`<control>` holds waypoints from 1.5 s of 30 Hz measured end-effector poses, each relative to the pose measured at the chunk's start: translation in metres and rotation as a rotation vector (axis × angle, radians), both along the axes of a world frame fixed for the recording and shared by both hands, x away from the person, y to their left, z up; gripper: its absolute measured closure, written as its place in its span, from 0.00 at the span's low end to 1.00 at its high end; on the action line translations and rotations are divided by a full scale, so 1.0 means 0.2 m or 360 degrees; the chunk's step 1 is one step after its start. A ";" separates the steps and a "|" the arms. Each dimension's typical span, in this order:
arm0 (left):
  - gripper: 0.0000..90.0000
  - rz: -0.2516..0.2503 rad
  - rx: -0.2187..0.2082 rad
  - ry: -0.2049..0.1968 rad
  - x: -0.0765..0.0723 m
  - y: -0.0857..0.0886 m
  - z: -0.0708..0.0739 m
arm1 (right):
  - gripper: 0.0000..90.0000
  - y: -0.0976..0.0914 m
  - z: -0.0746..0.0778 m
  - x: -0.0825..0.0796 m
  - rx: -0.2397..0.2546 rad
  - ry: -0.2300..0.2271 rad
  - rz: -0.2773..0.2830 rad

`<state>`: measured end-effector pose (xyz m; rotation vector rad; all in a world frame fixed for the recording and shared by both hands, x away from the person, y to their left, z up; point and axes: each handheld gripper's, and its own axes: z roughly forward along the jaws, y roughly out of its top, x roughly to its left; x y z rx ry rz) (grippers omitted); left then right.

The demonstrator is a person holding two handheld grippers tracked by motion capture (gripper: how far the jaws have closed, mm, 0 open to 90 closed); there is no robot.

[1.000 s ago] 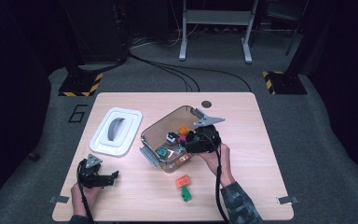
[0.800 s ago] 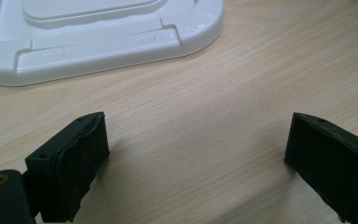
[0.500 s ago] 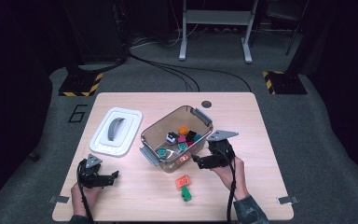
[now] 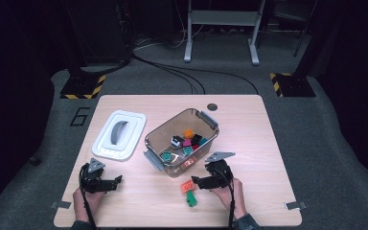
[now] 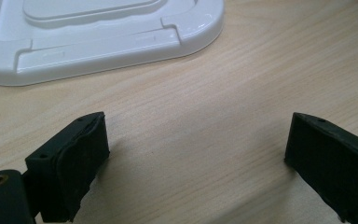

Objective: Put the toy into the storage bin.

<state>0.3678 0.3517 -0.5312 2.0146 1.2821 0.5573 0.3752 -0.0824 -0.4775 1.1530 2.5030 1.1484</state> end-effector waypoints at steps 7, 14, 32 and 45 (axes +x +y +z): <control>0.07 -0.0007 0.0006 0.0011 0.00 0.00 0.00 | 0.34 0.09 -0.07 -0.01 -0.0043 0.0071 0.0032; 0.07 0.0001 0.0001 -0.0005 0.00 0.00 0.00 | 0.37 0.00 -0.10 0.00 -0.0093 0.0078 -0.0087; 0.07 -0.0005 0.0005 0.0008 0.00 0.00 0.00 | 0.30 -0.16 -0.08 0.01 -0.0131 0.0057 -0.0211; 0.07 -0.0017 0.0019 0.0017 0.00 0.01 0.00 | 0.31 0.03 -0.12 -0.03 -0.0288 0.0125 -0.0142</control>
